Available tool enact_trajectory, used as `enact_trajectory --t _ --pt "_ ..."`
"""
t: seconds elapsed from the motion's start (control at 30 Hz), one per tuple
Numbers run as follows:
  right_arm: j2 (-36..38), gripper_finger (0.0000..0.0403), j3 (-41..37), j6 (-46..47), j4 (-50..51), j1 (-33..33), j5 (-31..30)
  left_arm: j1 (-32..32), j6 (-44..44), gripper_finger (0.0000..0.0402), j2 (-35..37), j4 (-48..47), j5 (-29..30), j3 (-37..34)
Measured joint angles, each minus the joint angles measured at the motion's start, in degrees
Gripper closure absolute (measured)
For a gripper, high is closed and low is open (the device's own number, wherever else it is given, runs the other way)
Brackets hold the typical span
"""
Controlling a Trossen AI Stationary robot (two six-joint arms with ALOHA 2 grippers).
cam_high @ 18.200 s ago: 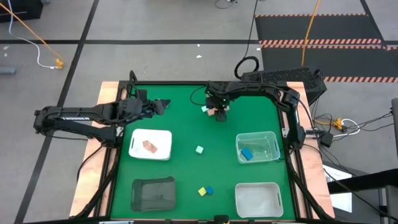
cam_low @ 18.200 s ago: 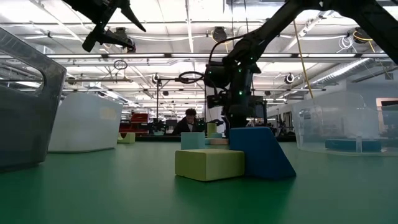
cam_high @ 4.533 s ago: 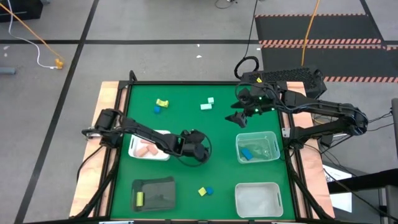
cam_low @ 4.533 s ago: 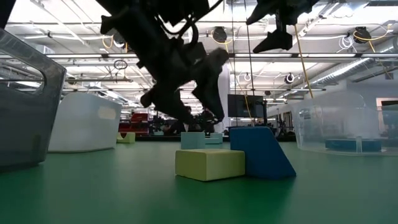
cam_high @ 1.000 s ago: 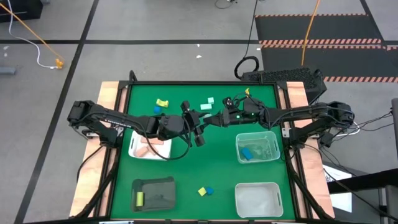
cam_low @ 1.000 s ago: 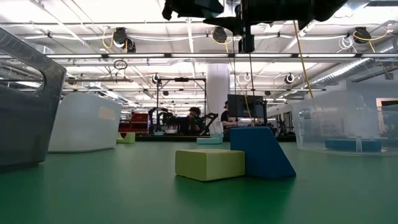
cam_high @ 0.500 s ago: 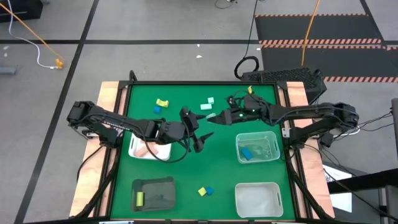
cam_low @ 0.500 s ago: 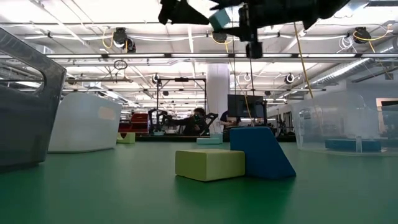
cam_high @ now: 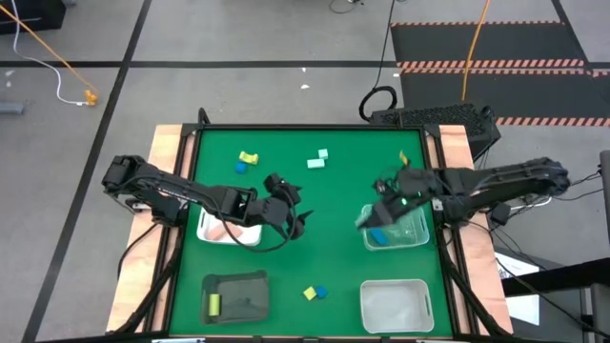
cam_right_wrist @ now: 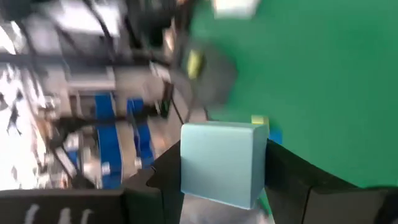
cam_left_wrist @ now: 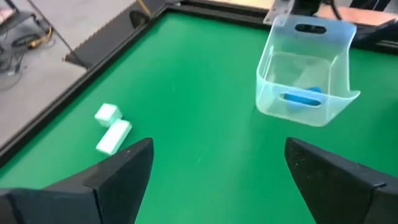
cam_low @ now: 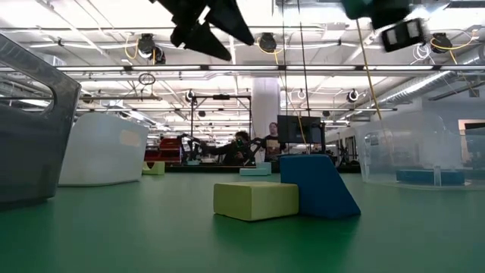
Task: Sort & place blocks by color
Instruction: Put the center light blue block into the gray bin
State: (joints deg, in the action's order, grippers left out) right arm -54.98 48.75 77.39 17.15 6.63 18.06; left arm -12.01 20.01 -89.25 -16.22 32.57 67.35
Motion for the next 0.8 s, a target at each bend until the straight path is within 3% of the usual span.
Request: enact_trajectory --t 0.23,0.4,0.73,0.8 --pt "-2.3 0.0247 0.0 13.0 2.8 19.4 1.0 0.0 1.8 0.0050 0.0 -6.3 0.1 0.0" --pt "-6.2 0.0247 0.0 20.0 2.9 28.3 5.4 0.6 1.9 0.0050 0.0 -9.3 0.1 0.0" --pt "-14.5 0.0247 0.0 23.9 2.9 34.1 6.1 3.1 1.3 0.0050 0.0 -9.3 0.1 0.0" --pt "-15.0 0.0230 0.0 24.0 2.8 34.4 6.2 3.4 1.3 0.0050 0.0 -9.3 0.2 0.0"
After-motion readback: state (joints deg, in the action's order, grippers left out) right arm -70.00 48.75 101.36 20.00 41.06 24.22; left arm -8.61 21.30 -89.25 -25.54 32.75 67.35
